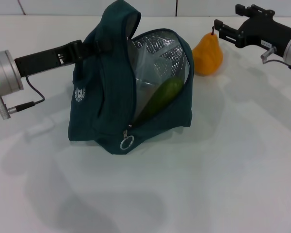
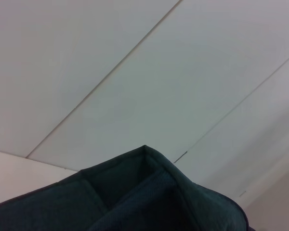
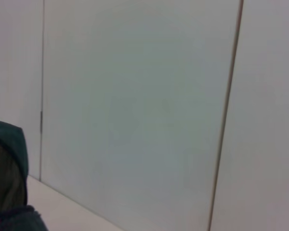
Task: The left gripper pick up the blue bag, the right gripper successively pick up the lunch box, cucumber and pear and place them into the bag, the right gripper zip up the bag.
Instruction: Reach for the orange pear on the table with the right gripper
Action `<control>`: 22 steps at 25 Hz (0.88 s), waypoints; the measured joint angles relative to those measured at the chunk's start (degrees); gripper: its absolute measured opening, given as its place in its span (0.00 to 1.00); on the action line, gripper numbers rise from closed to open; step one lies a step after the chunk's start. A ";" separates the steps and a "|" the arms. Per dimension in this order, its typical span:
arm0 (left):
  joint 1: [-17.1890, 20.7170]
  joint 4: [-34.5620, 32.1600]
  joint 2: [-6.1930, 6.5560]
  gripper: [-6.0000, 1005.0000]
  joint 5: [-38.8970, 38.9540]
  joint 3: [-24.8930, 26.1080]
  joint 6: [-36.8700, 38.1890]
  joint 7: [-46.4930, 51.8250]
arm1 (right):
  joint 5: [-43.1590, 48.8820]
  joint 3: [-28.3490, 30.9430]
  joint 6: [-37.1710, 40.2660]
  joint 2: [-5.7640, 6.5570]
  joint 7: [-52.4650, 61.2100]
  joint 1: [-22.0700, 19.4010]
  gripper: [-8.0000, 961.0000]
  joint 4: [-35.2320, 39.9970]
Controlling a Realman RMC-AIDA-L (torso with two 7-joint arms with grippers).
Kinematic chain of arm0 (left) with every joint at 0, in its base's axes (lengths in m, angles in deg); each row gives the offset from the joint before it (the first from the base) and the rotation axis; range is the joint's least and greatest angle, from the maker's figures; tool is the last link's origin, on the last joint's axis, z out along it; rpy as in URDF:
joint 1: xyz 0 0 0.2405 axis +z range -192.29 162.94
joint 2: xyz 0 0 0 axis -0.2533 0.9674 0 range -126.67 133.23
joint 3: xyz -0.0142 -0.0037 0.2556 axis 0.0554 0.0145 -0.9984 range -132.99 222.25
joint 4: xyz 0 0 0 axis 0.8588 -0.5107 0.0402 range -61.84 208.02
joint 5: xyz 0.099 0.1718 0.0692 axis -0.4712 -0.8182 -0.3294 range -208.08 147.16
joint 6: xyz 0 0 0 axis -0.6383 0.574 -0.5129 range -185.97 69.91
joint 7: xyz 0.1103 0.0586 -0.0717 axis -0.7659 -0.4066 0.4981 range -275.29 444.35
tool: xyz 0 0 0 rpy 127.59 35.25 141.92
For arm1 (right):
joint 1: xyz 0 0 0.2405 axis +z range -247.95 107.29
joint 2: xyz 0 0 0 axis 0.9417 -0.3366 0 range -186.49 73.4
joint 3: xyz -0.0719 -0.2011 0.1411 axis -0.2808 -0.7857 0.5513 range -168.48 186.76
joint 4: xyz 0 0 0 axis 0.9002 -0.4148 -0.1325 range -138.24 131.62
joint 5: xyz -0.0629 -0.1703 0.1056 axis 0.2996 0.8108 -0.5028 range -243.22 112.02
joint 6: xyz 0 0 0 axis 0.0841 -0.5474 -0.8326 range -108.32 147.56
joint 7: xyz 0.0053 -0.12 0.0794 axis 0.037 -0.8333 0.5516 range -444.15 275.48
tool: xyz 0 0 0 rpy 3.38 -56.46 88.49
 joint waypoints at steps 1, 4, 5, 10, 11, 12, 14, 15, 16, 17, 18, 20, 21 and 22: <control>-0.04 0.00 -0.01 0.05 0.00 0.00 -0.02 0.00 | -0.04 0.05 -0.49 0.00 0.00 0.19 0.71 -0.05; -0.22 0.00 -0.21 0.05 -0.02 0.00 -0.04 -0.01 | -0.20 0.34 -1.17 -0.06 0.03 1.48 0.71 -1.44; -0.23 0.00 -0.24 0.05 -0.02 0.00 -0.05 -0.01 | -0.26 0.66 -1.18 -0.11 0.02 1.95 0.71 -2.16; -0.37 -0.01 -0.47 0.05 -0.02 0.00 -0.05 -0.01 | -0.34 4.01 -0.15 -0.45 -0.18 4.29 0.70 -6.48; -0.34 -0.01 -0.50 0.05 -0.02 0.00 -0.06 -0.01 | -0.34 4.07 0.09 -0.50 -0.21 4.41 0.70 -6.59; -0.30 -0.02 -0.51 0.05 -0.02 0.00 -0.09 0.01 | -0.35 4.09 0.19 -0.58 -0.22 4.45 0.70 -6.63; -0.27 -0.02 -0.51 0.05 0.01 0.00 -0.18 0.13 | -0.36 4.13 0.39 -0.71 -0.23 4.52 0.70 -6.65; -0.27 -0.02 -0.49 0.05 0.02 0.00 -0.20 0.23 | -0.37 4.11 0.43 -0.78 -0.23 4.58 0.70 -6.69; -0.27 -0.02 -0.47 0.05 0.04 0.00 -0.21 0.26 | -0.39 4.05 0.45 -0.81 -0.22 4.68 0.70 -6.77; -0.29 -0.02 -0.46 0.05 0.06 0.00 -0.22 0.33 | -0.39 3.95 0.45 -0.84 -0.22 4.90 0.69 -7.07; -0.34 -0.02 -0.45 0.05 0.06 0.00 -0.22 0.36 | -0.39 3.91 0.45 -0.85 -0.23 5.22 0.69 -7.55; -0.46 -0.02 -0.47 0.05 0.12 0.00 -0.23 0.40 | -0.39 3.90 0.46 -0.87 -0.24 6.04 0.69 -8.69; -0.48 -0.02 -0.49 0.05 0.15 0.00 -0.23 0.40 | -0.39 3.95 0.46 -0.87 -0.24 6.39 0.69 -9.19; -0.49 -0.02 -0.50 0.05 0.23 0.00 -0.23 0.41 | -0.39 3.95 0.46 -0.87 -0.24 6.39 0.69 -9.19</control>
